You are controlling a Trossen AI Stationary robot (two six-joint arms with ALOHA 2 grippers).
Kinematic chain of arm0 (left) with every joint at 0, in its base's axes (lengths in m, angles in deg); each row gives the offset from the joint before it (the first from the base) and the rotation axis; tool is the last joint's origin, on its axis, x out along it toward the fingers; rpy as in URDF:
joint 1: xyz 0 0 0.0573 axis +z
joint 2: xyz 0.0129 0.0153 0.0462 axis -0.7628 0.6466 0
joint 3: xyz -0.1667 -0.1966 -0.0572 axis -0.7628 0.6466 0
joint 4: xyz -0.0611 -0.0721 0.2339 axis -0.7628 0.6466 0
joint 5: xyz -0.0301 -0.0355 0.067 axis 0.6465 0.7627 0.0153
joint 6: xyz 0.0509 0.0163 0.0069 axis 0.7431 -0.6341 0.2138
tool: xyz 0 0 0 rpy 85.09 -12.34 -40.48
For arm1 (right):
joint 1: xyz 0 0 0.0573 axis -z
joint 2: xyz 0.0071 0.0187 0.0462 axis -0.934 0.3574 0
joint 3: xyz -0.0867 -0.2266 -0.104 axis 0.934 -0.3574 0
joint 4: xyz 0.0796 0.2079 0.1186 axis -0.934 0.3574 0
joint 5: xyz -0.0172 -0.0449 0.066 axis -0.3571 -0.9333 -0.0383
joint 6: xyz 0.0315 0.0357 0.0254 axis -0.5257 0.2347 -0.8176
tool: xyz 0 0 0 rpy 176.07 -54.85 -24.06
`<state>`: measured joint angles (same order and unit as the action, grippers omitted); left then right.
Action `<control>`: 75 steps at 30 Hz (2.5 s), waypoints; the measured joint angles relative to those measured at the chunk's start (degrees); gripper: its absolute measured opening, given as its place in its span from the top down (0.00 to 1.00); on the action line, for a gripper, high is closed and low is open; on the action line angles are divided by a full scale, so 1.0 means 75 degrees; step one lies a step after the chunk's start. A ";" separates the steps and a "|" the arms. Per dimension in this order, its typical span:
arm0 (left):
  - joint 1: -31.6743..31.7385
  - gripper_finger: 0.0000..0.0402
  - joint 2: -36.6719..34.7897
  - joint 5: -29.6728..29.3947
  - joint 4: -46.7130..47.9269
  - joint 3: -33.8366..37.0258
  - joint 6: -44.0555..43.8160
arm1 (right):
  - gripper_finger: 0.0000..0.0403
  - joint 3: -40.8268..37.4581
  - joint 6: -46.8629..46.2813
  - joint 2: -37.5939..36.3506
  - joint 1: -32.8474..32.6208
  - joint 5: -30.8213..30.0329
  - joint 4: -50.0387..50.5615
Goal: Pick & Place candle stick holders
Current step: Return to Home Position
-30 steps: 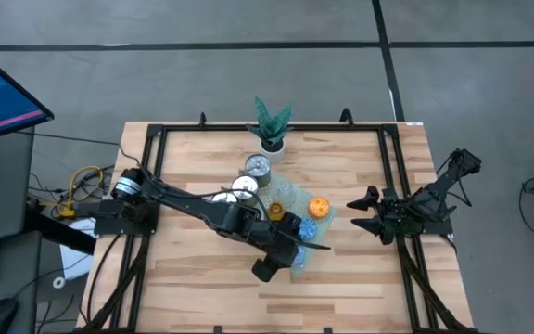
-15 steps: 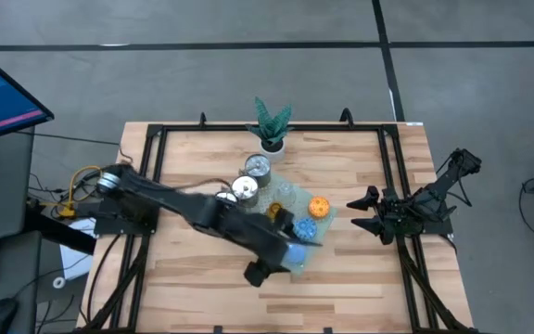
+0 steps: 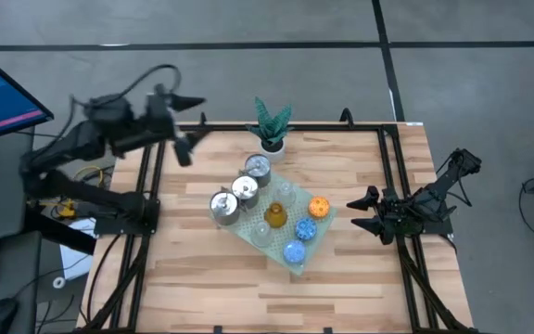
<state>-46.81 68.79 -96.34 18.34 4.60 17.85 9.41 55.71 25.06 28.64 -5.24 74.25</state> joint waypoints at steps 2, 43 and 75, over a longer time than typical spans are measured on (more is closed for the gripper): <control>0.0563 0.16 -0.0842 0.0239 -0.0127 0.0966 -0.0527 | 0.25 0.0000 -0.0001 0.0000 0.0001 0.0000 0.0000; 0.1208 0.16 -0.7418 -0.0719 -0.2590 0.9479 -0.3653 | 0.25 0.0000 -0.0001 0.0000 0.0000 0.0002 0.0000; 0.1208 0.16 -0.7334 0.0097 -0.2806 1.0406 -0.3184 | 0.25 0.0000 0.0000 0.0000 0.0002 0.0000 0.0000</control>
<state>-37.75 13.78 -95.61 -2.70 82.65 -6.03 9.40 55.71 25.06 28.66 -5.24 74.25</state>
